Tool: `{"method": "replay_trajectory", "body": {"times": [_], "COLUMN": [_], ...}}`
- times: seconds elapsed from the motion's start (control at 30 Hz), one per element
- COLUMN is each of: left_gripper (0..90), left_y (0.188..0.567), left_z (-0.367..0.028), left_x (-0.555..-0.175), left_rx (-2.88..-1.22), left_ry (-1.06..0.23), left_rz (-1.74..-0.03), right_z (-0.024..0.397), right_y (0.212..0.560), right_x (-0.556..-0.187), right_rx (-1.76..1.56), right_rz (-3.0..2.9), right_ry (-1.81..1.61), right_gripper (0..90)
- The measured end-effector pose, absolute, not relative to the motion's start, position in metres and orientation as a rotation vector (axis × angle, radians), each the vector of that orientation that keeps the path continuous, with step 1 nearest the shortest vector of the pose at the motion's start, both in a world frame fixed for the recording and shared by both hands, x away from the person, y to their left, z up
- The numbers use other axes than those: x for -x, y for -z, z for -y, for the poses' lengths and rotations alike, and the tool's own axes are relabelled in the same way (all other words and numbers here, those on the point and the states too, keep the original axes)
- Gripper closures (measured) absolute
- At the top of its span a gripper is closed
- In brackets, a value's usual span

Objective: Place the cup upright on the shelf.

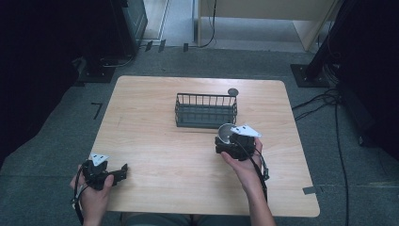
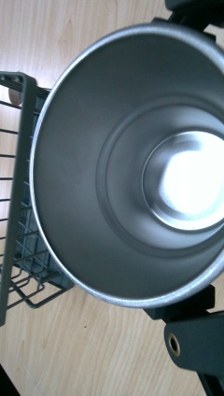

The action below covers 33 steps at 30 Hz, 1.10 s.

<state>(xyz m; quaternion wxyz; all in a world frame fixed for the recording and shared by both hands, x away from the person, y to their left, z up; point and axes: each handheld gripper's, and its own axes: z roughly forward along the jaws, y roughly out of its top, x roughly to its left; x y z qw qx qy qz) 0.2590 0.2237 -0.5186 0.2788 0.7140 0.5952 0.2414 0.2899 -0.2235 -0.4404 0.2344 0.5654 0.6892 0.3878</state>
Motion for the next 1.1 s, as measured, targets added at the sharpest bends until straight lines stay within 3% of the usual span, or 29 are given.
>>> {"method": "replay_trajectory", "body": {"times": [1.1], "left_gripper": [0.0], "left_y": [0.519], "left_z": [-0.224], "left_x": [-0.259], "left_rx": [-1.913], "left_ry": [-0.647], "left_rz": [-1.599], "right_z": [0.208], "right_y": [0.390], "right_x": [-0.342], "right_rx": [-1.491], "right_rz": [-1.914], "right_ry": [-1.040], "right_gripper": [17.4]}}
